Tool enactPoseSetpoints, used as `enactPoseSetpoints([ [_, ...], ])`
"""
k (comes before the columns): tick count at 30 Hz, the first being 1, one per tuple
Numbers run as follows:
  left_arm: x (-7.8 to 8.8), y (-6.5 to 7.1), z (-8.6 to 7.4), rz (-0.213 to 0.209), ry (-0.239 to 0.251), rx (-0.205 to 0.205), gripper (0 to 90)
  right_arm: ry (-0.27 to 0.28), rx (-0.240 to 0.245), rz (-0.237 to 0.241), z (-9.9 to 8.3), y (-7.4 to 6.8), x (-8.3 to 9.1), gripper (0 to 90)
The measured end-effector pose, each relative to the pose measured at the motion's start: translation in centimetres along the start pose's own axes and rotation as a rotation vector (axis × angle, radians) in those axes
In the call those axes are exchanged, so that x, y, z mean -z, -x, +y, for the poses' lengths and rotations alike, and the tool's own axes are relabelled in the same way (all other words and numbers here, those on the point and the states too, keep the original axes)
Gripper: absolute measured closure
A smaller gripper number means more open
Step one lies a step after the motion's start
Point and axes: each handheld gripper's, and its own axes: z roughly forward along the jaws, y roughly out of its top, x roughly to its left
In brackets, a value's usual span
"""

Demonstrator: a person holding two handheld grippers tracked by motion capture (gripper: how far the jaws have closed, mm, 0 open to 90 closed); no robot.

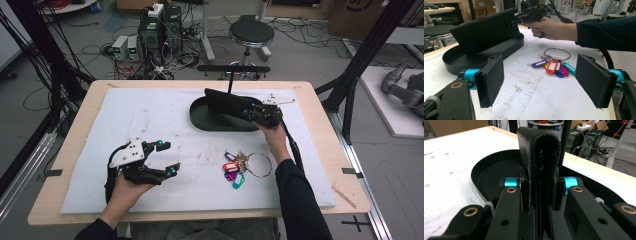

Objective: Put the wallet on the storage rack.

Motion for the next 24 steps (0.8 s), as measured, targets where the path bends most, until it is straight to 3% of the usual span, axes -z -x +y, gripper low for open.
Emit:
enactPoseSetpoints([
  [10, -0.2, 0.1, 0.1, -0.010, -0.003, -0.004, 23.5, -0.018, -0.046, 0.007, -0.6, 0.9, 0.0, 75.3],
  [18, -0.3, 0.0, 0.0, -0.006, -0.004, 0.000, 23.5, -0.107, -0.036, -0.017, -1.4, 0.8, -0.7, 74.3],
  [24, -0.1, 0.0, -0.1, 0.000, -0.009, -0.003, 23.5, -0.133, -0.028, -0.031, -1.7, 0.7, -1.2, 73.3],
])
